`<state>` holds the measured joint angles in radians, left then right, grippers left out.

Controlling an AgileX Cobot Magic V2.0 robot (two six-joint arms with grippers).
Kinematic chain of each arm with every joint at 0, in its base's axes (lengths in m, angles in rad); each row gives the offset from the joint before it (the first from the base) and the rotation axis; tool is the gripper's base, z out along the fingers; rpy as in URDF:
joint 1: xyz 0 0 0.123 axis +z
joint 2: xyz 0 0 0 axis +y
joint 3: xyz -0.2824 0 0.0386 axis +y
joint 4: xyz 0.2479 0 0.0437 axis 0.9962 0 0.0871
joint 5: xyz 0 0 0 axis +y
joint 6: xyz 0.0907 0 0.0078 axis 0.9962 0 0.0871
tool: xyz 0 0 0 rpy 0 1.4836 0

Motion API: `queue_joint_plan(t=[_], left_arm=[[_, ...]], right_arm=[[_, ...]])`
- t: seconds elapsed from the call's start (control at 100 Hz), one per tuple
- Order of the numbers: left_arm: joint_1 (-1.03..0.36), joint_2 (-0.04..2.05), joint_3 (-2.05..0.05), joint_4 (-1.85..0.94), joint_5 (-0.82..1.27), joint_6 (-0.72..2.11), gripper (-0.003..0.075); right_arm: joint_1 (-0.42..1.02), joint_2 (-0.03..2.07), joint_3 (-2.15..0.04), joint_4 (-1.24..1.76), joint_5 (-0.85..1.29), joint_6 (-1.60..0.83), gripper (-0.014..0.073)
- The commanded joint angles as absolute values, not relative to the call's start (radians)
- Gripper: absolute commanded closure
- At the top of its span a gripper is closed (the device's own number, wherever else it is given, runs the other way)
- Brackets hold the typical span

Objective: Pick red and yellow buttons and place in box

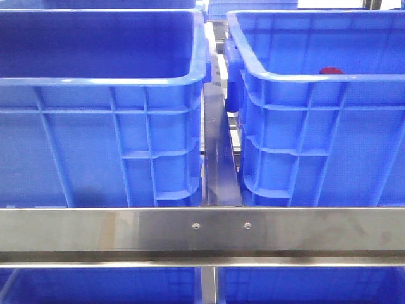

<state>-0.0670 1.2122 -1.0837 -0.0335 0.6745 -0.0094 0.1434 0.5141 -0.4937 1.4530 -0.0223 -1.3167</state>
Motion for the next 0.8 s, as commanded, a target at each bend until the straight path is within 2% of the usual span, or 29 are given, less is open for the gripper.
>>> queue_joint_plan(t=[0.0,0.34,0.79], left_arm=[[-0.077,1.279,-1.178,-0.049,0.644,0.012,0.0172],[-0.129,1.536,-1.321,-0.049,0.648,0.014,0.0172],[-0.129,1.722,-1.348,-0.048,0.556,0.014,0.0172]], right_arm=[[0.141,0.518,-0.521,1.443,-0.022,-1.325,0.0661],[0.141,0.518,-0.521,1.443,-0.022,-1.325,0.0661],[0.141,0.518,-0.521,1.443,-0.022,-1.325,0.0661]])
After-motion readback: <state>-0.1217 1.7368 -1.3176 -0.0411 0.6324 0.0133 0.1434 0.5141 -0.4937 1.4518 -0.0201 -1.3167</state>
